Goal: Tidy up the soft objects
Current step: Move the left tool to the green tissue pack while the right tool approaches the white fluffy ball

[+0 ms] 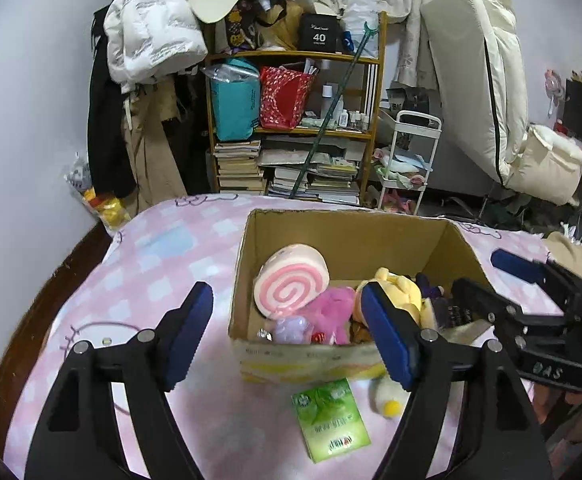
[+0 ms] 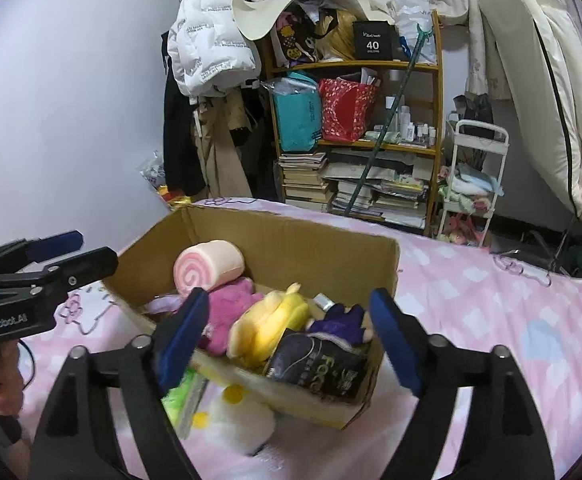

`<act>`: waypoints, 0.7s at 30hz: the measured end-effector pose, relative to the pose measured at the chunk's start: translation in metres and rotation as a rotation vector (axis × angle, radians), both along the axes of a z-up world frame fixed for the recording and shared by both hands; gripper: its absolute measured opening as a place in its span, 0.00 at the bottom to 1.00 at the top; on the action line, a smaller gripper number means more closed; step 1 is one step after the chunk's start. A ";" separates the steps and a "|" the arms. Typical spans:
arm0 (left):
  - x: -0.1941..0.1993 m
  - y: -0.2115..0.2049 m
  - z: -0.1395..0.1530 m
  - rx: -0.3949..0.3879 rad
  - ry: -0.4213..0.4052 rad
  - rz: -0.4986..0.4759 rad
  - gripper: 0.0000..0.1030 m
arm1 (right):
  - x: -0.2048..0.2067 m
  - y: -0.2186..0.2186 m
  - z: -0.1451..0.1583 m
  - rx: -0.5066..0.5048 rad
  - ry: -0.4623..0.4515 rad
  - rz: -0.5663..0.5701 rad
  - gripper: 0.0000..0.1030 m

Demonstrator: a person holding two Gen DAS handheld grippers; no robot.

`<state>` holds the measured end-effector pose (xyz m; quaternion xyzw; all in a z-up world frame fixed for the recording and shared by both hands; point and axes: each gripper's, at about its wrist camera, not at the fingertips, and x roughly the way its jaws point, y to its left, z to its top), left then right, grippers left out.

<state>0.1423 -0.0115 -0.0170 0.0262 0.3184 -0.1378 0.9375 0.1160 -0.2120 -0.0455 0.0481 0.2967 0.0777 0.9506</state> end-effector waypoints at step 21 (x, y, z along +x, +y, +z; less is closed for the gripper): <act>-0.032 0.027 -0.025 0.106 0.209 0.035 0.89 | -0.044 0.022 -0.030 -0.010 0.166 0.042 0.92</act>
